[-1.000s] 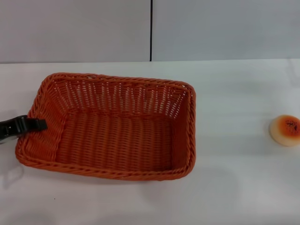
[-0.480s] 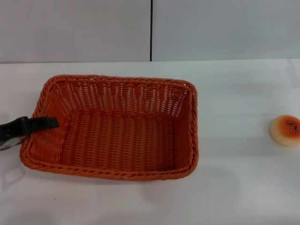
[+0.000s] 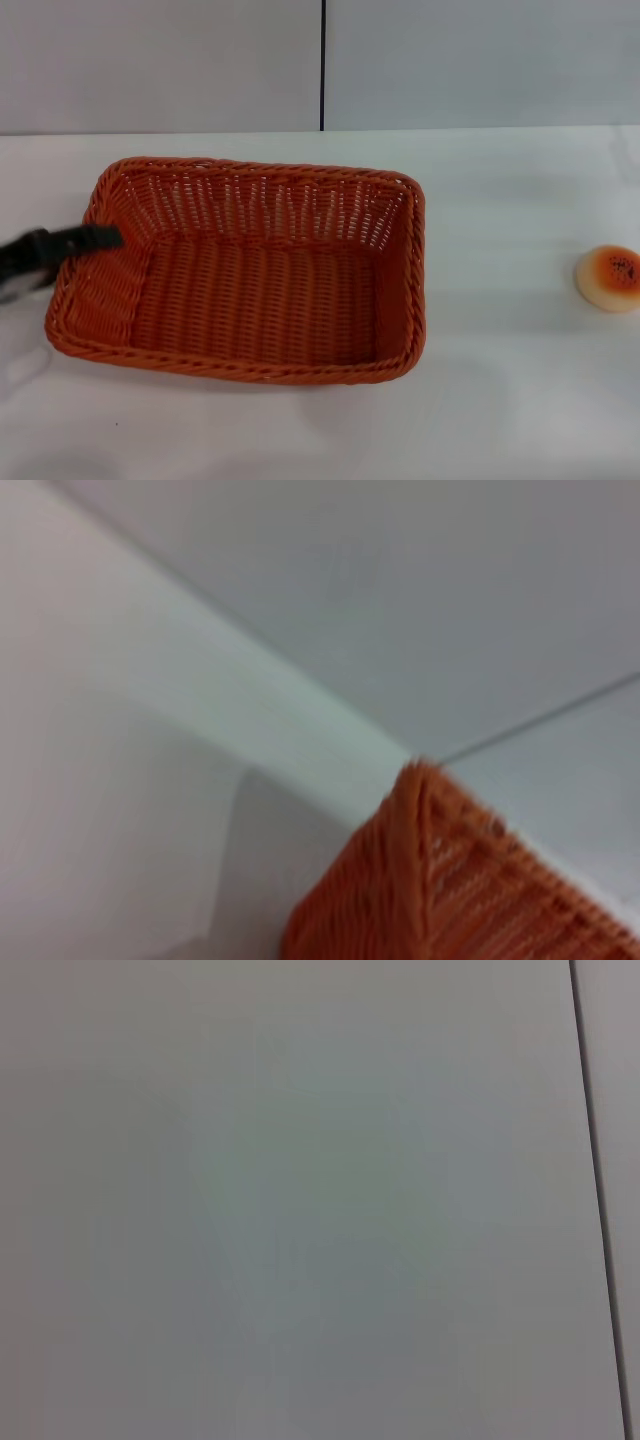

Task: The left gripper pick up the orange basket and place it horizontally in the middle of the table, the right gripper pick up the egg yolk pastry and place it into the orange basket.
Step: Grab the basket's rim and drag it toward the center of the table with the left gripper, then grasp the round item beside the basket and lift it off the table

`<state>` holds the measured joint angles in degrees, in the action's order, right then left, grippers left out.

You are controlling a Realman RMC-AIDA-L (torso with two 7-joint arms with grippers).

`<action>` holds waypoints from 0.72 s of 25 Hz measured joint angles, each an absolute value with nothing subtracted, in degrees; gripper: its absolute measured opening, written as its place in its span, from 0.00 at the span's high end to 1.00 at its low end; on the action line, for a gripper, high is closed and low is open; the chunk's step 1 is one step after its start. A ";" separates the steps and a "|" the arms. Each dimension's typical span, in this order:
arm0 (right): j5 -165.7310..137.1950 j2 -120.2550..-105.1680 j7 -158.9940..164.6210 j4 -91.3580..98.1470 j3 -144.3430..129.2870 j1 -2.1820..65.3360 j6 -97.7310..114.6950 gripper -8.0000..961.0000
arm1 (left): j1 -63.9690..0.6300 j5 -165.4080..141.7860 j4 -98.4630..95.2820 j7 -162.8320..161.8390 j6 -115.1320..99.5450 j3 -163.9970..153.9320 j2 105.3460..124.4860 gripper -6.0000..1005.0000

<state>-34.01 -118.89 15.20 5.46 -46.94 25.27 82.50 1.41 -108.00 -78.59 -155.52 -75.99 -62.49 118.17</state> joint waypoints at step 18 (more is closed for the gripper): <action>-88.47 -118.86 80.52 51.35 -46.19 15.99 65.76 0.36 | -4.30 -92.19 -58.86 -122.92 -87.04 -31.85 118.01 0.26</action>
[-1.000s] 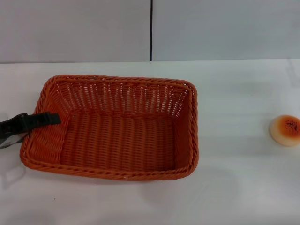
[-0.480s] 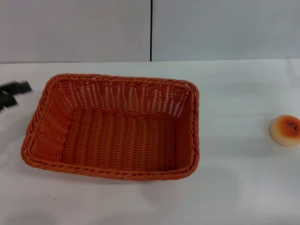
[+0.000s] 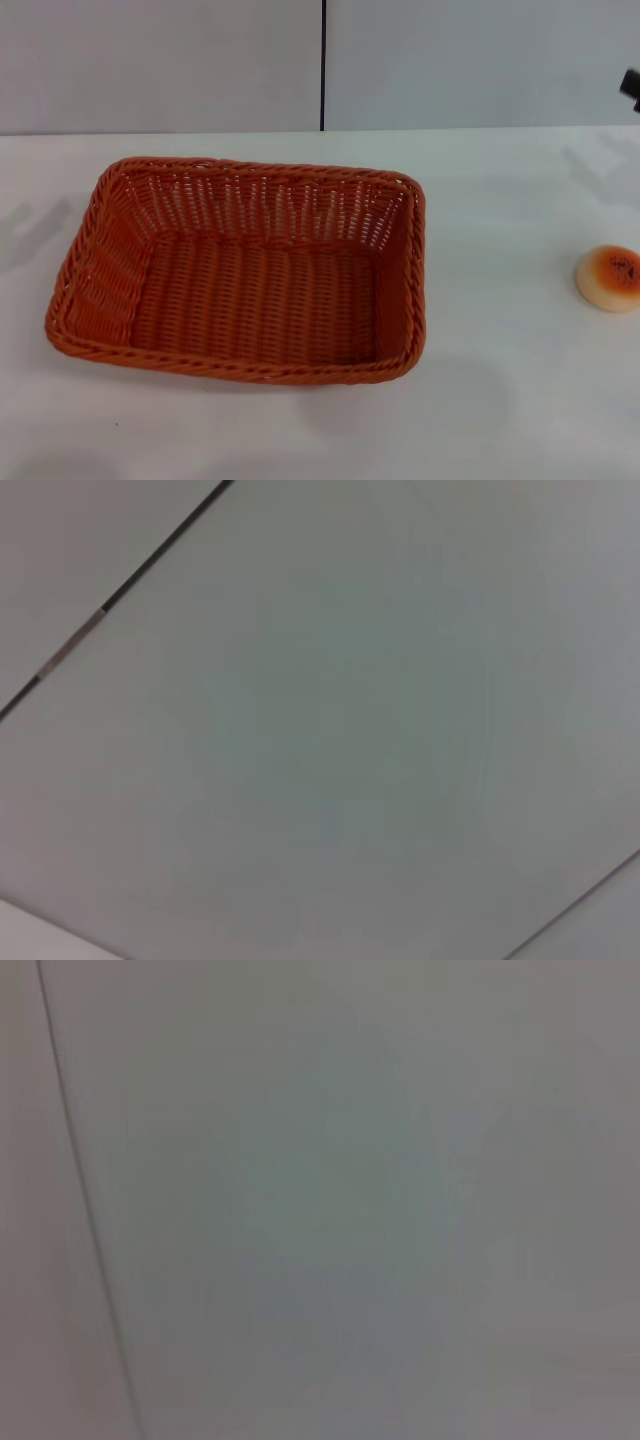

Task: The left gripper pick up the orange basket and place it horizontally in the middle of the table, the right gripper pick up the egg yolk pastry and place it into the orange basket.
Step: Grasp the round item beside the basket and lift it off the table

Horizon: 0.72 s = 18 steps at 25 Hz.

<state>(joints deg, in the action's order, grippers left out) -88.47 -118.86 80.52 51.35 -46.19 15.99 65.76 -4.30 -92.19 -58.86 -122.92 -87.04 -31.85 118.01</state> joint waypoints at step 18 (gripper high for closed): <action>-153.21 -112.20 138.84 71.72 -39.85 36.87 105.43 0.36 | -6.73 -91.42 -38.74 -91.92 -93.72 -19.59 117.95 0.26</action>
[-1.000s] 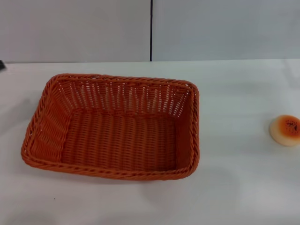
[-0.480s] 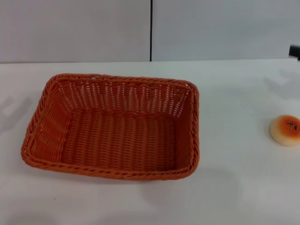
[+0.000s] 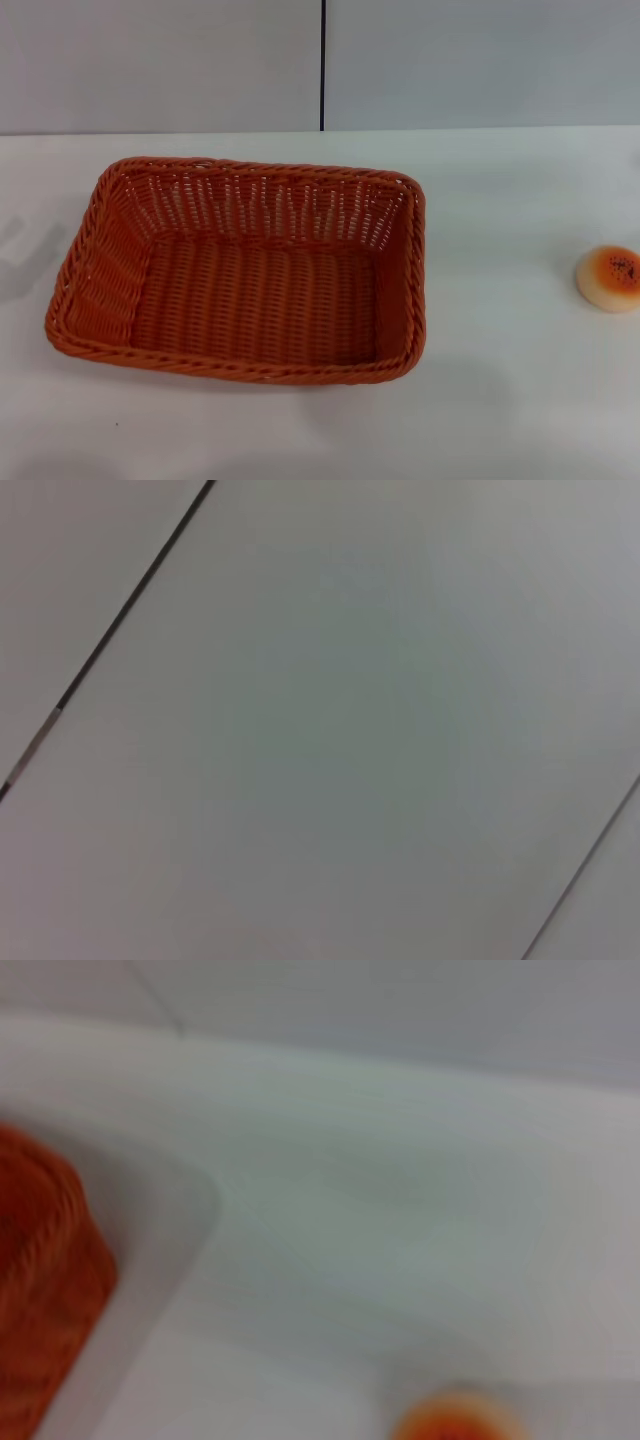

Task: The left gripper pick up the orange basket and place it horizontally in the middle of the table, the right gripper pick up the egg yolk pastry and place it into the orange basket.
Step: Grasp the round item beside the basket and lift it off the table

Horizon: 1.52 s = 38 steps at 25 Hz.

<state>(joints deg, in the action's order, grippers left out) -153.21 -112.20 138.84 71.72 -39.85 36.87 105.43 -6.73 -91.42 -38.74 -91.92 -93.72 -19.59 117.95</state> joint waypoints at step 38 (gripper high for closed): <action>-157.85 -114.76 135.99 56.03 -45.56 37.33 93.27 0.81 | -7.49 -91.41 -33.46 -85.63 -98.35 -18.28 117.95 0.26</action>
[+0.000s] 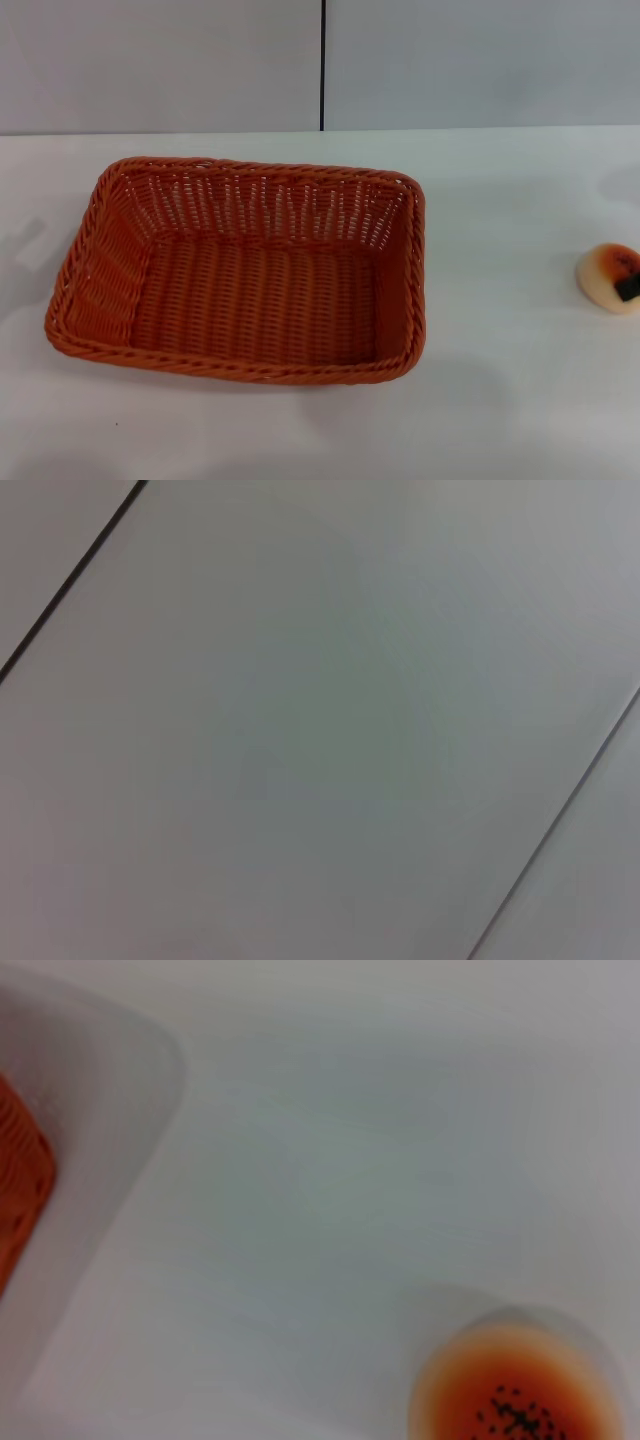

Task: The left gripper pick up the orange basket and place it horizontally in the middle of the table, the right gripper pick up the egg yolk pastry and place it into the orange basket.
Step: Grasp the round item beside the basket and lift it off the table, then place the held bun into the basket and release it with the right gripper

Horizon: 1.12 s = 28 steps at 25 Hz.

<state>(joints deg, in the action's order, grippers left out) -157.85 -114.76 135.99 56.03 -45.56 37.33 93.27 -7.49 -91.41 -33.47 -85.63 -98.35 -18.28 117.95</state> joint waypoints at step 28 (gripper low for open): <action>-119.22 -117.03 120.34 55.21 -56.81 48.87 102.63 0.97 | -8.13 -91.54 -31.87 -84.82 -99.51 -18.71 118.10 0.26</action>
<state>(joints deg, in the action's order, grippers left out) -119.22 -117.03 120.34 55.21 -56.81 48.87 102.63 -8.13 -91.54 -31.88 -84.82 -99.51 -18.71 118.10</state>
